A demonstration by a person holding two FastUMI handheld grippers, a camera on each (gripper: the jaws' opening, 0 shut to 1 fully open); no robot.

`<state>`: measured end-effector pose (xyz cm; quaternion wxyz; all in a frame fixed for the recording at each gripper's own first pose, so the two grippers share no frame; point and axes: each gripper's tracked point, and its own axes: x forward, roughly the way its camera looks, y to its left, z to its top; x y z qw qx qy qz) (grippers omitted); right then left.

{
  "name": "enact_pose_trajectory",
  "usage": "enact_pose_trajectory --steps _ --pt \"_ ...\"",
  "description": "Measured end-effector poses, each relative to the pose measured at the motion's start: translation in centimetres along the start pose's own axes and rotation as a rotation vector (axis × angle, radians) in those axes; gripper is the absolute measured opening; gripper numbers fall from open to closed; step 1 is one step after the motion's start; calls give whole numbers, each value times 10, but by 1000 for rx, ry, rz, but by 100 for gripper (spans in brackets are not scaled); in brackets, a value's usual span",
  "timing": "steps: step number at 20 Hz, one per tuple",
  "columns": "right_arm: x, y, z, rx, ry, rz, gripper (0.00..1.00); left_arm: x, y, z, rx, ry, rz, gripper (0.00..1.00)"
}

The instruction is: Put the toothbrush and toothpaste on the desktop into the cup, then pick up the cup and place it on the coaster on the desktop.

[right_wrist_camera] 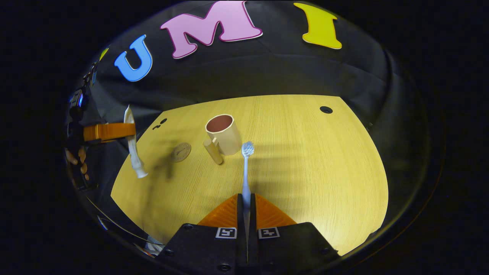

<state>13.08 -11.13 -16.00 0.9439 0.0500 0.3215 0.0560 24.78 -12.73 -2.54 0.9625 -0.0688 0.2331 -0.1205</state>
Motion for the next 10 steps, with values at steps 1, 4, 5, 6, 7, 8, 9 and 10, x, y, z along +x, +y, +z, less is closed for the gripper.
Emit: enact_pose_trajectory --steps 1,4,5,6,7,8,9,10 --pt "-3 -2 4 2 -13 -3 6 9 -12 12 13 -20 -24 26" --pt "-9 -3 18 -19 -45 0 6 40 -35 37 49 -69 -78 28" --pt "-10 -3 23 -29 -56 2 6 55 -48 48 56 -84 -100 28" --pt "-11 -3 28 -37 -69 5 6 67 -56 54 60 -97 -119 28" --pt "-12 -3 32 -42 -78 7 6 79 -61 58 67 -111 -139 33" --pt "-12 -3 36 -41 -84 11 6 92 -68 63 76 -126 -150 28" --pt "-11 -3 37 -36 -86 16 6 103 -72 66 89 -138 -159 28" --pt "-11 -3 39 -29 -88 21 6 118 -78 71 104 -149 -168 24"
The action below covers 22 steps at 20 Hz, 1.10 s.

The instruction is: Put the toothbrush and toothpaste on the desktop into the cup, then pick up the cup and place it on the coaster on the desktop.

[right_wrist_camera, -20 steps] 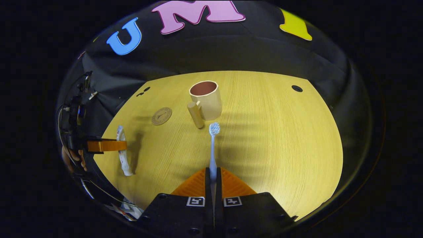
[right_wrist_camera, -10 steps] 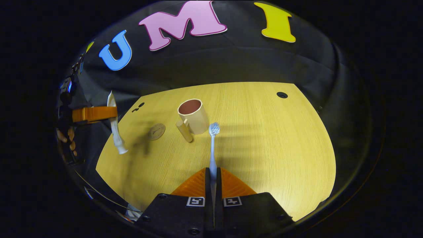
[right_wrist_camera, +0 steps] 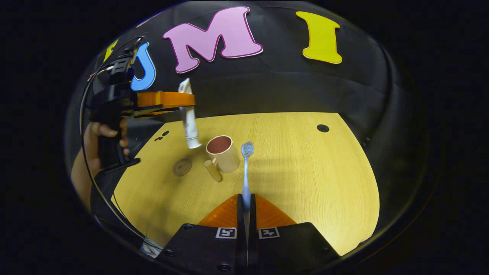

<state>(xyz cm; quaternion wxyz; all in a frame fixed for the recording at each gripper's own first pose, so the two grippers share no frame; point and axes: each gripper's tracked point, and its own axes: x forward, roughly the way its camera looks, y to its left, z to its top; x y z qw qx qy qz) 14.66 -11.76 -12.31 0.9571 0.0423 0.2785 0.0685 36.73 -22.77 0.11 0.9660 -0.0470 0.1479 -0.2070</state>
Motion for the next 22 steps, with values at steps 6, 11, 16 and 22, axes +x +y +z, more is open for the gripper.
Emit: enact_pose_trajectory --steps 6,11,16,22 --pt "16 -10 -2 -8 13 -1 5 56 3 -20 21 -26 -58 28" --pt "31 -11 -5 -24 14 7 5 69 9 -49 49 -65 -99 29" --pt "47 1 -10 -72 21 28 5 76 12 -86 71 -35 -95 31" --pt "55 13 -2 -70 4 62 6 64 19 -84 104 -46 -42 69"
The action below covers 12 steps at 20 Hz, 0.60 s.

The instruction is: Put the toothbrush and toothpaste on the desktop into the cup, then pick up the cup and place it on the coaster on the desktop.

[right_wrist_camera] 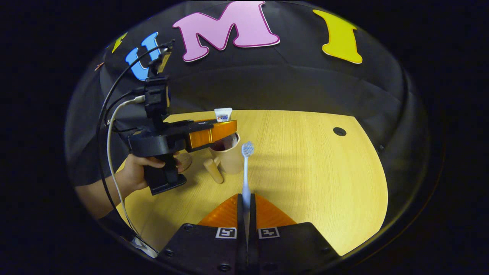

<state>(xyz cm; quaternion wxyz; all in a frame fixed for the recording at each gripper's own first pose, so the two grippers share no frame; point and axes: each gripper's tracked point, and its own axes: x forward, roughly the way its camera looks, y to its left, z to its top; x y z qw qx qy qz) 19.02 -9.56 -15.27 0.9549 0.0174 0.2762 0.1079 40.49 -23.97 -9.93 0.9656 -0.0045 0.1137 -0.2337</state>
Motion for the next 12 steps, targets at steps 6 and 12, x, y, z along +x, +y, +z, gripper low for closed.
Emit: enact_pose_trajectory --steps 6,12 --pt "12 15 48 25 -110 43 5 -49 28 37 1 -86 128 98" --pt "29 36 108 41 -265 101 5 -128 48 56 -123 -162 223 98"
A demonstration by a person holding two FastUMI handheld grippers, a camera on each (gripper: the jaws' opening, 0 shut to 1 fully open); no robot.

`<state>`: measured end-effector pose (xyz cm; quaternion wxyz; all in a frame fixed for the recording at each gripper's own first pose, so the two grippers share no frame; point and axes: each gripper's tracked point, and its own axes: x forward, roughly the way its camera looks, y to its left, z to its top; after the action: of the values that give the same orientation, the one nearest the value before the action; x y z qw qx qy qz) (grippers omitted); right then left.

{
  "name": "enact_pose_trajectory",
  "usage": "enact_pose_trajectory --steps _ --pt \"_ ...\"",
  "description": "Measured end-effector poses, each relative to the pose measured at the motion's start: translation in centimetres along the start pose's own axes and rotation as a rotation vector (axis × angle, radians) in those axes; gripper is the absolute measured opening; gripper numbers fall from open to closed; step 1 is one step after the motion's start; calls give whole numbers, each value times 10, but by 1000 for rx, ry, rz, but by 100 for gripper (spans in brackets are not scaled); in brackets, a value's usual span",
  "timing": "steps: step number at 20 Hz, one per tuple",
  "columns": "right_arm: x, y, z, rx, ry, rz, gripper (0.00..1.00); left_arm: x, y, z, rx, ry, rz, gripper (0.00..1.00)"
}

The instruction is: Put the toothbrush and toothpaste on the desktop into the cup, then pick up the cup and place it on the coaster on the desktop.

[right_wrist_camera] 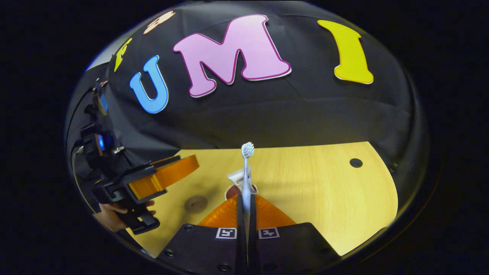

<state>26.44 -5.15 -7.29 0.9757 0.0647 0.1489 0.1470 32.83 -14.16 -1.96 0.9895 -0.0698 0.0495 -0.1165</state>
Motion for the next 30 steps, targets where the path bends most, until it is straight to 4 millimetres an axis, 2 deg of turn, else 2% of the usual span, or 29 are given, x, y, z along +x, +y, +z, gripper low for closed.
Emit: enact_pose_trajectory --steps 3,5,7,10,13,15,17,21,22,27,30 --pt "5 15 33 4 -121 40 5 -32 18 10 -62 -32 54 98" --pt "11 22 48 0 -195 57 5 -47 27 15 -124 -65 78 98" --pt "18 27 53 -13 -239 71 5 -68 42 16 -155 -87 101 98" --pt "31 29 50 -25 -287 88 5 -79 54 13 -139 -99 128 98" --pt "47 26 35 -18 -309 91 5 -81 54 2 -144 -102 127 100" --pt "54 22 25 -14 -325 82 5 -83 54 -4 -149 -106 121 97" --pt "57 21 25 -32 -367 68 5 -81 52 -10 -151 -106 105 98" --pt "63 29 31 -93 -427 72 5 -73 46 -20 -164 -91 75 98" --pt "67 29 32 -107 -432 70 5 -71 46 -19 -162 -90 74 100" --pt "76 27 18 -140 -431 52 6 -62 44 -28 -164 -91 67 98" --pt "72 25 13 -180 -460 34 8 -64 48 -35 -181 -87 77 98"
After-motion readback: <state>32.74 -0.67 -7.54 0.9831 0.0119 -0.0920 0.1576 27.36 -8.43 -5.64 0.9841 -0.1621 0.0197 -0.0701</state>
